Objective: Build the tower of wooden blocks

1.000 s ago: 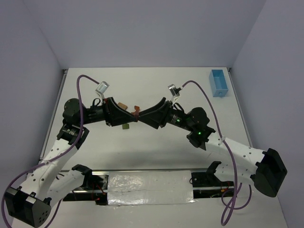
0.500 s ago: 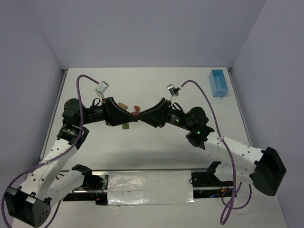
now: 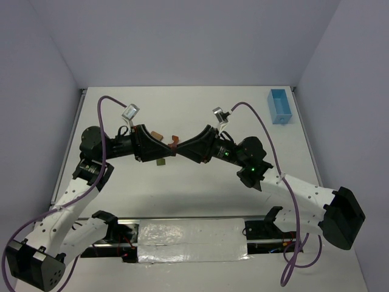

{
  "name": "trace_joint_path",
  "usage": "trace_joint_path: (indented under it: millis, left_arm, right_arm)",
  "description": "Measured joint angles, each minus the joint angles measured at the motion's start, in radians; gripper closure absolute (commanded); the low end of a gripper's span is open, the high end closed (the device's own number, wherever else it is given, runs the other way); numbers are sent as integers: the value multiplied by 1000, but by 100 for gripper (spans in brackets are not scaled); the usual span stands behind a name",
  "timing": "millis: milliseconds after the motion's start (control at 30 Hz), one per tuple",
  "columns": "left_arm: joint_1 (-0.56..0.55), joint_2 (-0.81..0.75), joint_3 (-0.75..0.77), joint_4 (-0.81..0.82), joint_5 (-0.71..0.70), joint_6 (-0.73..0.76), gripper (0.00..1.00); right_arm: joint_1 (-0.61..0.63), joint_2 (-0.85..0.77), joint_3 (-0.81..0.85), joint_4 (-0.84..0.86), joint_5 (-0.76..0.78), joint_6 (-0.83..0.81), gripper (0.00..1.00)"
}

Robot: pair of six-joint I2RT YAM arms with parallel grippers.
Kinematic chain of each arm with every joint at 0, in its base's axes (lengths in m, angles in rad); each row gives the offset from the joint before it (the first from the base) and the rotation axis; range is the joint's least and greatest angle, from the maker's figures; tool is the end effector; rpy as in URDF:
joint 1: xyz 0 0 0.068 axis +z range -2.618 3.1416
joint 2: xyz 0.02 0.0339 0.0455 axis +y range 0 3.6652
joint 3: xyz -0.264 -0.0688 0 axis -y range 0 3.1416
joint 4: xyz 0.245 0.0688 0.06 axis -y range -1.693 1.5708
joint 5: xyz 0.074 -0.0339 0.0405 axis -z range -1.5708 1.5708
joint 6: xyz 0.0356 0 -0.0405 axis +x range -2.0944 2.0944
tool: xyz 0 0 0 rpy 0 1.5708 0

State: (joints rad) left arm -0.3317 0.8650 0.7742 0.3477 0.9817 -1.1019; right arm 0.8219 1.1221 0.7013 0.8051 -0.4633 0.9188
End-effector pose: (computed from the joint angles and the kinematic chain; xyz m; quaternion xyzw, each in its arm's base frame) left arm 0.1690 -0.0895 0.3758 0.1436 0.6394 -0.6758 0.3374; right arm 0.1597 0.1952 0.3457 -0.1638 0.5527 0.6997 0.4220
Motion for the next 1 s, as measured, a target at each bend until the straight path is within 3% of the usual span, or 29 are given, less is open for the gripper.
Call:
trace_joint_path:
  millis: [167,333,433,533,767,1000]
  left_arm:
    - [-1,0,0,-18,-2,5,33]
    - [-1,0,0,-31,-8,14,13]
    - [-1,0,19,-119,-31,69,1]
    - [-1,0,85,-289,-109,166,0]
    - [-1,-14,243,-682,-456,379,1]
    - [-1,-38,250,-964,-855,586,1]
  right_arm:
    - [0,0,0,-13,1,-5,90]
    - [0,-1,0,-29,4,-12,91]
    - [-4,-12,0,-68,17,-27,91]
    - [-28,-50,0,-161,45,-56,90]
    - [-130,-176,54,-663,221,-216,89]
    - [-199,-98,230,-1160,507,-455,87]
